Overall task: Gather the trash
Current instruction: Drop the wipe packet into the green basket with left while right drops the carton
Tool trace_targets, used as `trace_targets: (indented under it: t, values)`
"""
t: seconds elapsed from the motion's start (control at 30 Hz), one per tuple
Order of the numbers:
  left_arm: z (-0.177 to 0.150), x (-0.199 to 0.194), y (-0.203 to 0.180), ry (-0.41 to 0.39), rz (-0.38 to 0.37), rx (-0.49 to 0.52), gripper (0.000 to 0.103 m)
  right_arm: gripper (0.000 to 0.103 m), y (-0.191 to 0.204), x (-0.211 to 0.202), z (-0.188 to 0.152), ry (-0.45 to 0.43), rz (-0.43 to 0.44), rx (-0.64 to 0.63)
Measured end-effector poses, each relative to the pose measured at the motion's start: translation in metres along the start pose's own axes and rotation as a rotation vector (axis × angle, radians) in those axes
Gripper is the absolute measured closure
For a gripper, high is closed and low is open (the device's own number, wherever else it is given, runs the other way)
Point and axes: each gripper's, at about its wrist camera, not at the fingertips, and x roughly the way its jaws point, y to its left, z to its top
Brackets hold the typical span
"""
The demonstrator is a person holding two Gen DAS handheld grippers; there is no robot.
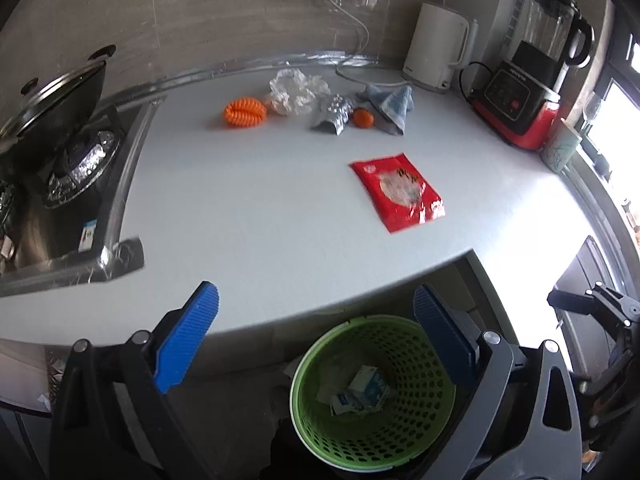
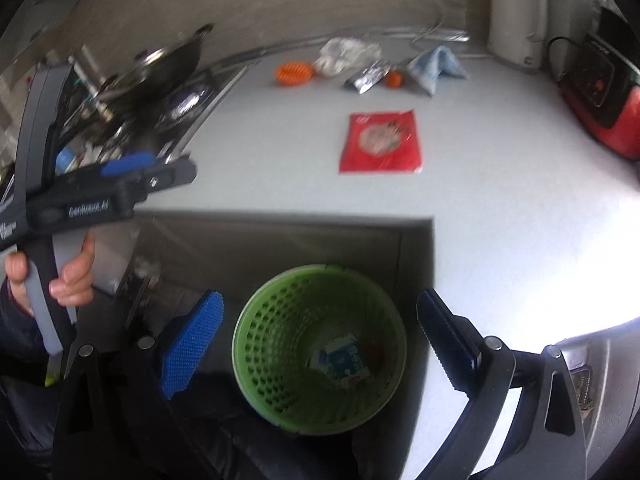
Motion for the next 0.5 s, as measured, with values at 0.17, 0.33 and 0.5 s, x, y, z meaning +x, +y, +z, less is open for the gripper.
trace_targets:
  t: [0.17, 0.33, 0.5]
  values:
    - [0.019, 0.005, 0.014, -0.023, 0.009, -0.01, 0.008, 0.002, -0.007, -0.005, 0.023, -0.062, -0.063, 0.034]
    - [0.04, 0.012, 0.027, -0.054, 0.022, 0.003, 0.008, 0.002, -0.012, -0.005, 0.043, -0.103, -0.106, 0.075]
    - [0.066, 0.026, 0.047, -0.084, 0.044, -0.012, 0.008, 0.002, -0.015, -0.001, 0.067, -0.137, -0.152, 0.122]
